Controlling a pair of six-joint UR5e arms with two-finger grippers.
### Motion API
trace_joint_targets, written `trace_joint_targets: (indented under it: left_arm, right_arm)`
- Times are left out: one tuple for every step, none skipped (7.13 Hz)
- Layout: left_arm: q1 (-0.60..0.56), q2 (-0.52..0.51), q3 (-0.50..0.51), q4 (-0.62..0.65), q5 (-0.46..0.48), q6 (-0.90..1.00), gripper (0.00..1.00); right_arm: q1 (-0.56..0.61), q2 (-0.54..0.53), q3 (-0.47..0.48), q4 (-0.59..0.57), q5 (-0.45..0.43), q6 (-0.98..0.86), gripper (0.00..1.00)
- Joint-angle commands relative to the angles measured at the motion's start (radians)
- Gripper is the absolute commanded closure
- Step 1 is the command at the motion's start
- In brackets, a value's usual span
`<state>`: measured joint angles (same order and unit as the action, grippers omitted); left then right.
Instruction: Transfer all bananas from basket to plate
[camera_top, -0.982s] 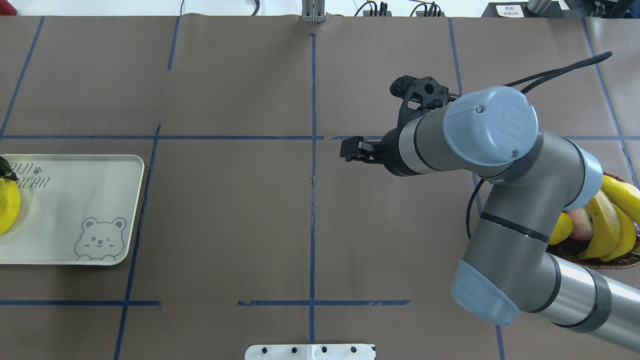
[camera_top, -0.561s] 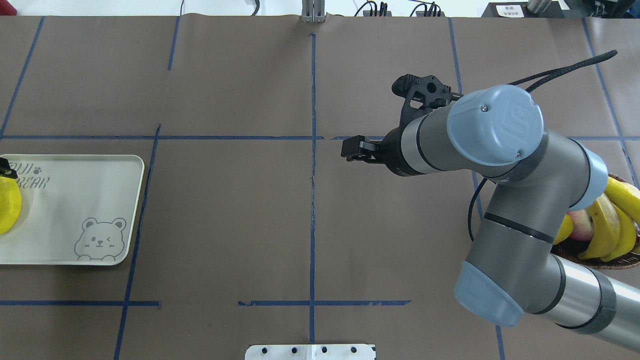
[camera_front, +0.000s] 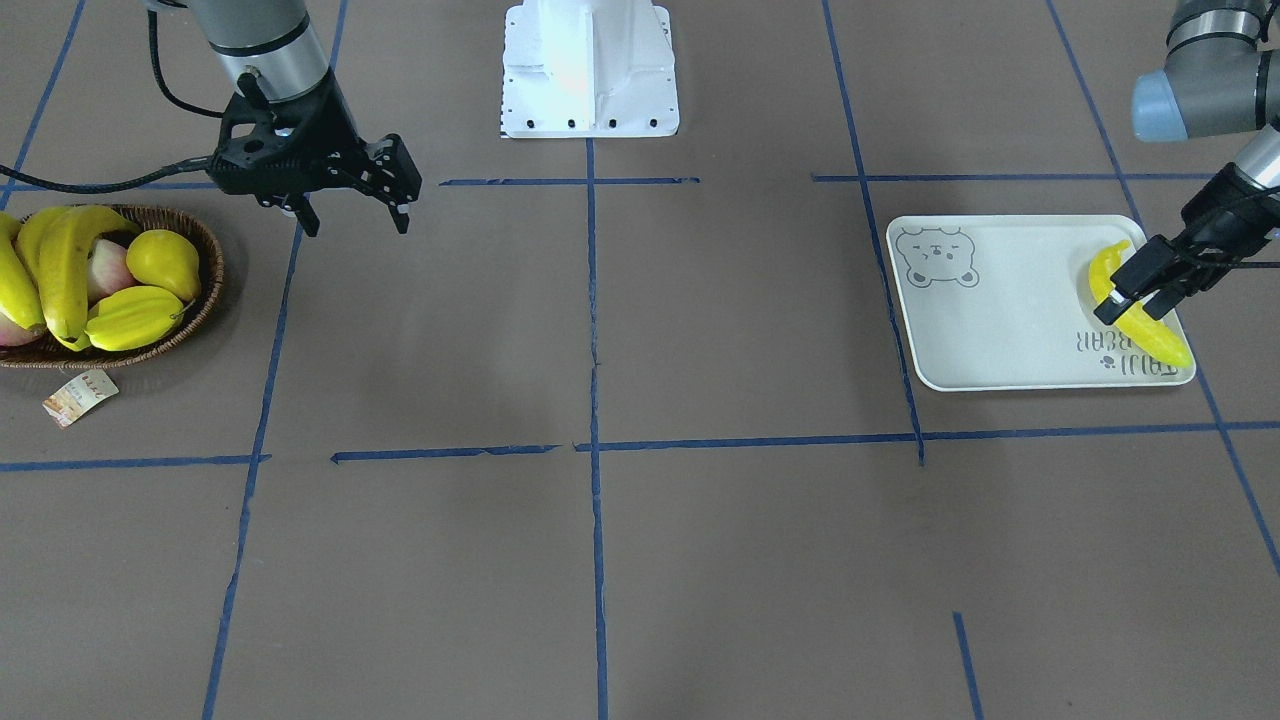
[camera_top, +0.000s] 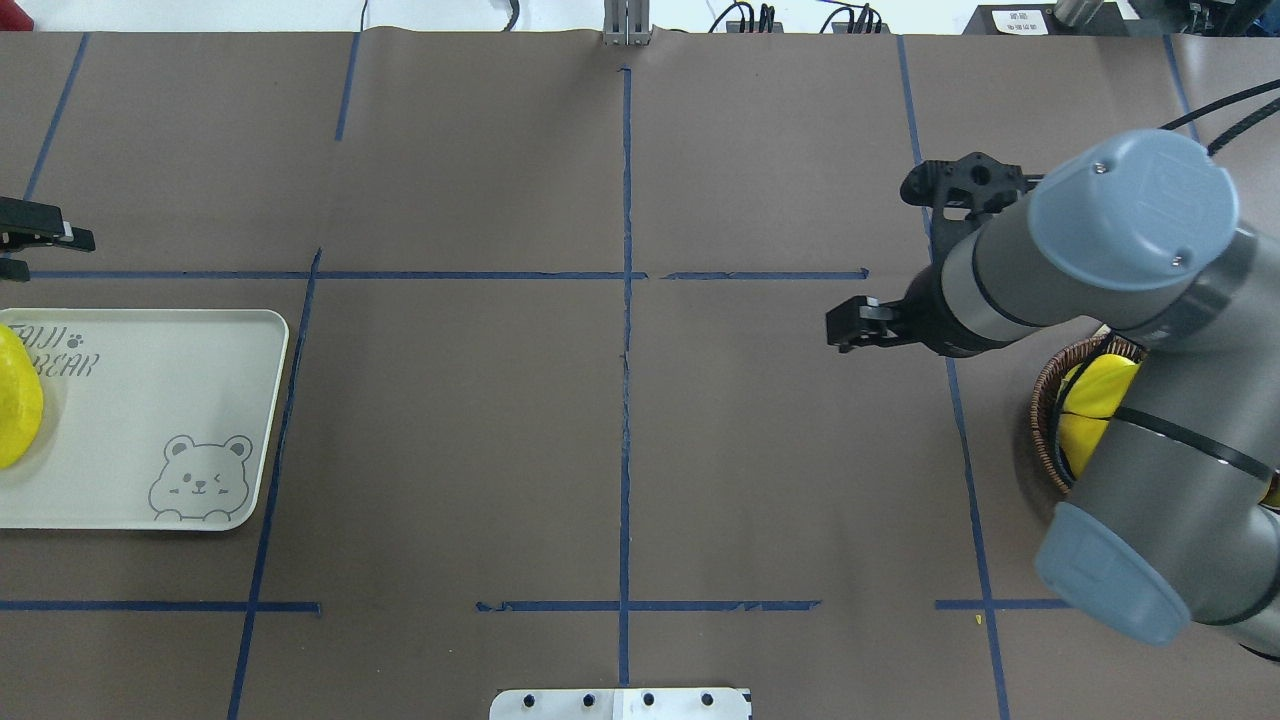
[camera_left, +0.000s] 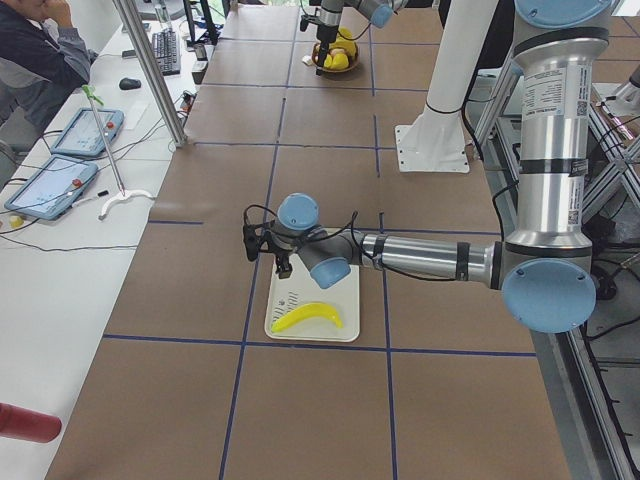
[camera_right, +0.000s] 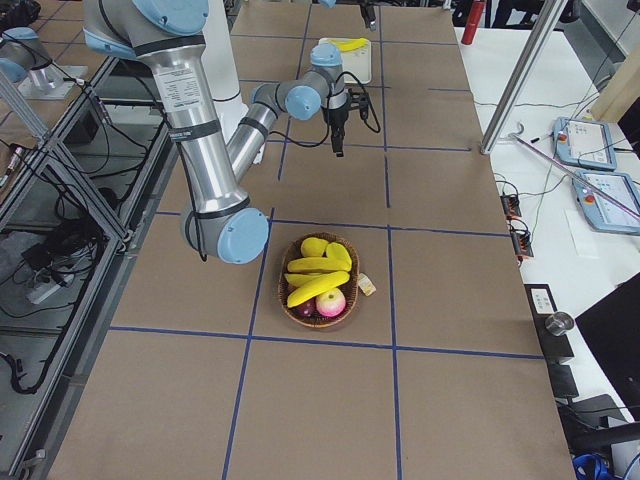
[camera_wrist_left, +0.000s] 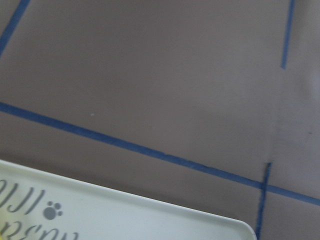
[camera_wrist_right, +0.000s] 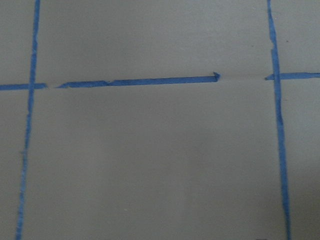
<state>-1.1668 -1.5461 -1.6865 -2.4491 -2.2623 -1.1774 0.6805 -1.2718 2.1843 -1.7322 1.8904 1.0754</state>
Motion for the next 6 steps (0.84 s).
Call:
trace_joint_targets:
  left_arm:
    - [0.028, -0.022, -0.013, -0.005, 0.001, 0.001, 0.0]
    - [0.032, -0.022, -0.007, -0.005, 0.001, 0.007, 0.0]
    - [0.032, -0.022, -0.009, -0.007, 0.001, 0.007, 0.0]
    - [0.032, -0.023, -0.007, -0.007, 0.0, 0.007, 0.0]
    - [0.032, -0.023, -0.009, -0.007, 0.0, 0.007, 0.0]
    - [0.032, -0.023, -0.007, -0.007, 0.0, 0.007, 0.0]
  right_arm:
    - [0.066, -0.206, 0.109, -0.021, 0.006, -0.218, 0.01]
    - [0.082, -0.278, 0.138, -0.021, 0.004, -0.277, 0.01]
    - [0.096, -0.335, 0.144, 0.023, 0.013, -0.313, 0.01]
    - [0.102, -0.424, 0.144, 0.128, 0.03, -0.321, 0.01]
    - [0.138, -0.53, 0.132, 0.267, 0.067, -0.362, 0.01]
    - [0.218, -0.59, 0.102, 0.323, 0.125, -0.522, 0.01]
